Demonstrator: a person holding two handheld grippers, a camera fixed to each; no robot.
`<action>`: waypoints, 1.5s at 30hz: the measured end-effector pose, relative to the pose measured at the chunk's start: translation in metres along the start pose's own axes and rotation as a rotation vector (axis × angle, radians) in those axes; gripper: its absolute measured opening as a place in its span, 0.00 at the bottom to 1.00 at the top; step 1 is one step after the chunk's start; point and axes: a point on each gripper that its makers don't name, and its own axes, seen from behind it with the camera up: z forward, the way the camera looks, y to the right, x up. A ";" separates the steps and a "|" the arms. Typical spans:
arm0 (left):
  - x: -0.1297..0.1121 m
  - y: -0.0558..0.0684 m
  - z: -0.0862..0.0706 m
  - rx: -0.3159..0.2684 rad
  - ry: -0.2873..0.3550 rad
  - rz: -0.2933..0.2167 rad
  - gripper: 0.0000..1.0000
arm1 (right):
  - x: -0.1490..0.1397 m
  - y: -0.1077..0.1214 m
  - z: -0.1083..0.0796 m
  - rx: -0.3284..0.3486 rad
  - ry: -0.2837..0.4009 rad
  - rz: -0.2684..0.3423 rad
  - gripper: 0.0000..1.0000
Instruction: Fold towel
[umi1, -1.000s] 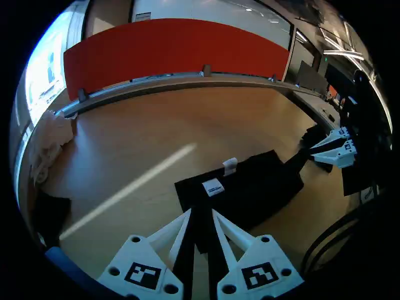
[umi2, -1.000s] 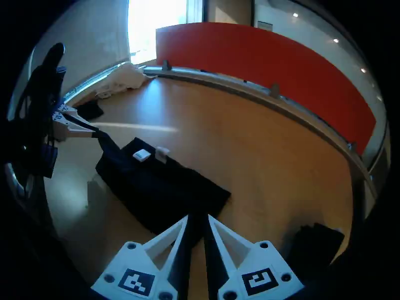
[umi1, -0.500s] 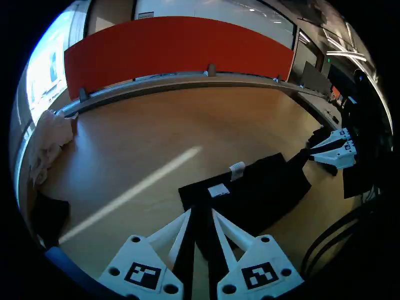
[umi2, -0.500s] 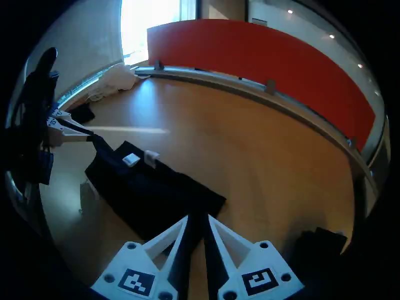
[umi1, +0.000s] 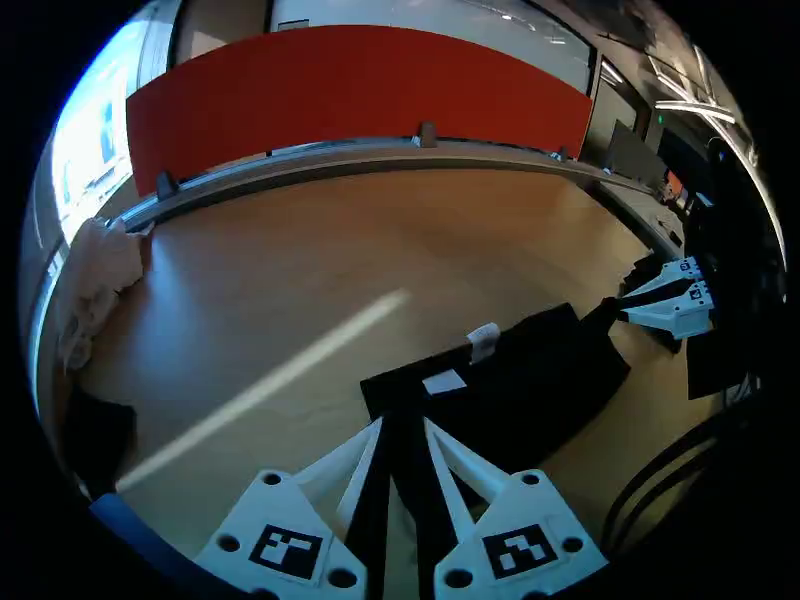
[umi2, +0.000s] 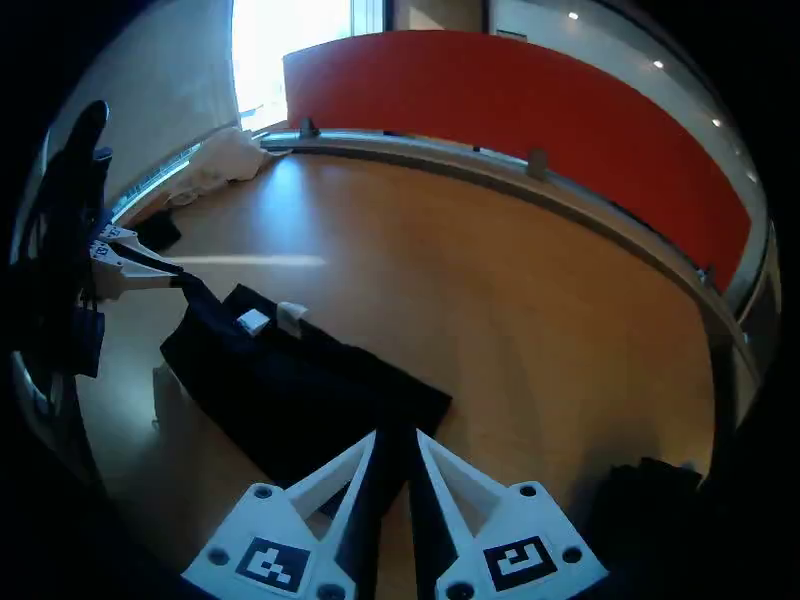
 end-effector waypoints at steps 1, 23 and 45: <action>-0.001 0.000 0.002 0.000 -0.002 0.001 0.13 | -0.001 0.000 0.001 -0.001 -0.001 0.001 0.14; -0.016 -0.012 0.037 0.028 -0.031 0.015 0.23 | -0.013 0.008 0.026 -0.047 -0.040 0.034 0.23; -0.021 -0.027 0.020 0.061 -0.015 -0.042 0.85 | -0.013 0.008 0.009 -0.072 -0.012 0.044 0.98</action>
